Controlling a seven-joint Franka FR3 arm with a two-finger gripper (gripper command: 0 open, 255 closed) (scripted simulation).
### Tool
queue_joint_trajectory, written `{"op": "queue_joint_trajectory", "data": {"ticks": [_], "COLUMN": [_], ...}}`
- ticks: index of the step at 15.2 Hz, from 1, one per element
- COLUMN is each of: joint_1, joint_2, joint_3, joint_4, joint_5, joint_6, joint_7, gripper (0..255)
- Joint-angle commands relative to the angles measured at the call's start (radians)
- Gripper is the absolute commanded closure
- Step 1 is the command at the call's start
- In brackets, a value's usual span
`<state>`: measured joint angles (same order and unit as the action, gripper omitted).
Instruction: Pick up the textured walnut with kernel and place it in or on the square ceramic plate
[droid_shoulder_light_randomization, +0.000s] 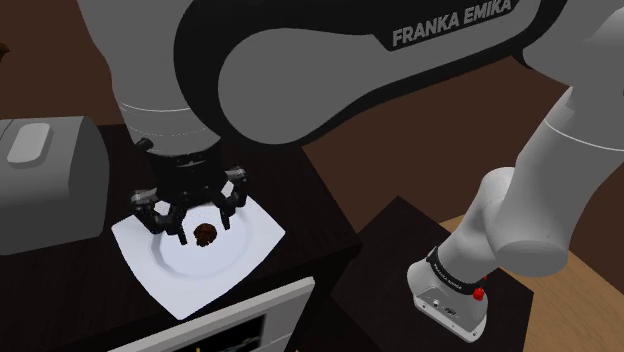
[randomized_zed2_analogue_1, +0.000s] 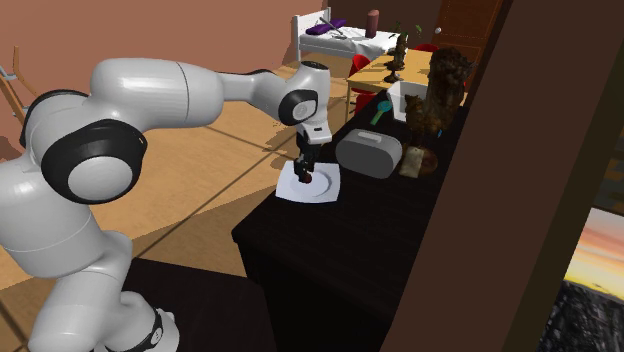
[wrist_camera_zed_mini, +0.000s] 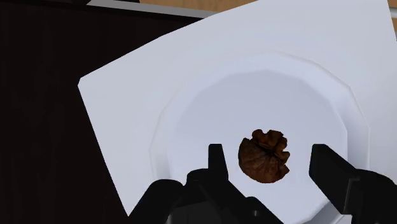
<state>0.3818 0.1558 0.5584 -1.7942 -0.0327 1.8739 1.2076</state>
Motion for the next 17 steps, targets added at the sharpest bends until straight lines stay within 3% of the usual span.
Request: {"op": "queue_joint_trajectory", "data": {"ticks": [1, 5, 9, 17], "joint_1": [0.000, 0.000, 0.000, 0.000], "joint_2": [0.000, 0.000, -0.005, -0.005], "joint_3": [0.000, 0.000, 0.001, 0.001], "joint_4": [0.000, 0.000, 0.121, 0.121], "joint_5": [0.000, 0.000, 0.004, 0.004], "joint_6": [0.000, 0.000, -0.126, -0.126], "joint_7": [0.000, 0.000, -0.003, -0.003], "gripper": [0, 0, 0, 0]}}
